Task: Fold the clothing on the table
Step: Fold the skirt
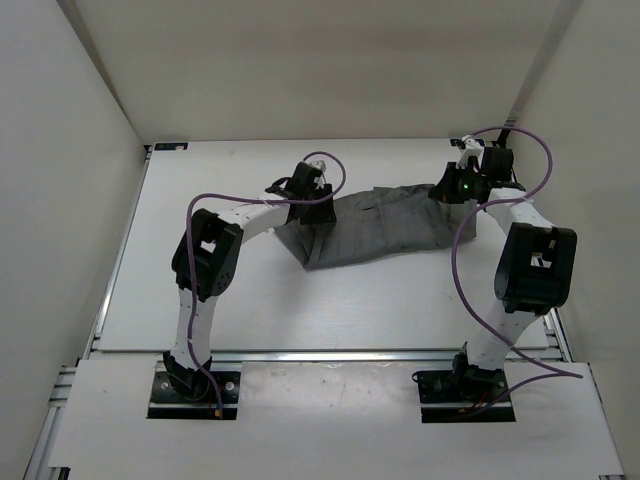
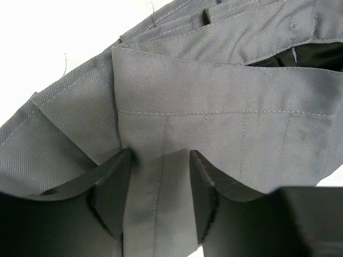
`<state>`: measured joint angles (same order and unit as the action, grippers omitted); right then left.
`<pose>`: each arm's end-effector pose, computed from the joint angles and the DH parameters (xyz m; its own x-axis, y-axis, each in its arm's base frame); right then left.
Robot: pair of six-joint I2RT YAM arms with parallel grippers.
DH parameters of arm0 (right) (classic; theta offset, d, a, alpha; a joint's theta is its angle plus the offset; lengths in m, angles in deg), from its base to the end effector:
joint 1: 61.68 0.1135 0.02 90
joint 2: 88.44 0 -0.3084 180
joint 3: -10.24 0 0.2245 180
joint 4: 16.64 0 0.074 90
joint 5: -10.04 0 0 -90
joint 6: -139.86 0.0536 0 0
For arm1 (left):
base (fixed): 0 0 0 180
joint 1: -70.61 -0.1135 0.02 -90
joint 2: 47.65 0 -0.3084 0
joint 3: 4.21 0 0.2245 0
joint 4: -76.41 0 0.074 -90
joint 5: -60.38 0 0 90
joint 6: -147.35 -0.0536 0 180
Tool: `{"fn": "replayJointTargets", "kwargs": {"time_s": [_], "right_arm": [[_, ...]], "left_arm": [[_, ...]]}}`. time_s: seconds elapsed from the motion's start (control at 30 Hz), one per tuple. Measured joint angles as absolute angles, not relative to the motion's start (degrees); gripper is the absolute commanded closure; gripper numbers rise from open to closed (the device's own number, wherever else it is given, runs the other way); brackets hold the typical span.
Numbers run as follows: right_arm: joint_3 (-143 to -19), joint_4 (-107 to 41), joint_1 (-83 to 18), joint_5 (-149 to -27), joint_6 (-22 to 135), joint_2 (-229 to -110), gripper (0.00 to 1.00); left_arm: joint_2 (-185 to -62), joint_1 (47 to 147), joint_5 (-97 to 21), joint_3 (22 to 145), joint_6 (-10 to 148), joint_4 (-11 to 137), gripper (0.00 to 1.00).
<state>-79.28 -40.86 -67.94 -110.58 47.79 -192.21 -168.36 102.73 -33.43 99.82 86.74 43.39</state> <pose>0.4056 -0.0170 0.2830 -0.6071 0.0353 -0.7939 -0.3247 0.9008 0.2884 0.4004 -0.2556 0.2170 -0.8410 -0.0502 -0.5387 0.1770 0.9154 -0.3616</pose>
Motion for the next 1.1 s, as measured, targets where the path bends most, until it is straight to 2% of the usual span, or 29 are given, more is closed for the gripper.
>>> {"fn": "replayJointTargets", "kwargs": {"time_s": [0.17,0.27,0.43,0.53,0.6,0.67,0.9,1.1], "right_arm": [[-79.3,-40.7,-67.9,-110.6,47.8,-192.2,1.0],[-79.2,-40.5,-67.9,-110.6,47.8,-192.2,0.99],[-78.5,-40.5,-67.9,-110.6,47.8,-192.2,1.0],[-78.5,-40.4,-67.9,-110.5,47.7,-192.2,1.0],[-78.4,-40.4,-67.9,-110.5,47.7,-192.2,1.0],[-78.4,-40.3,-67.9,-110.5,47.7,-192.2,1.0],[-78.0,-41.1,-68.6,-110.1,47.6,-192.0,1.0],[-72.0,-44.4,-70.3,-110.1,46.5,-188.0,1.0]], "left_arm": [[-168.8,102.7,-33.1,99.8,86.4,43.3,0.27],[-169.0,102.7,-32.6,99.5,86.1,43.3,0.25],[-169.4,102.4,-32.8,99.1,85.9,43.2,0.3],[-169.9,102.4,-33.4,99.1,86.1,43.4,0.5],[-170.3,102.5,-33.8,99.1,86.3,43.4,0.82],[-170.6,102.7,-34.2,99.1,86.5,43.5,0.98],[-169.5,102.7,-34.9,96.5,86.4,45.5,1.0],[-162.5,103.0,-36.2,88.5,86.1,46.0,1.0]]}}
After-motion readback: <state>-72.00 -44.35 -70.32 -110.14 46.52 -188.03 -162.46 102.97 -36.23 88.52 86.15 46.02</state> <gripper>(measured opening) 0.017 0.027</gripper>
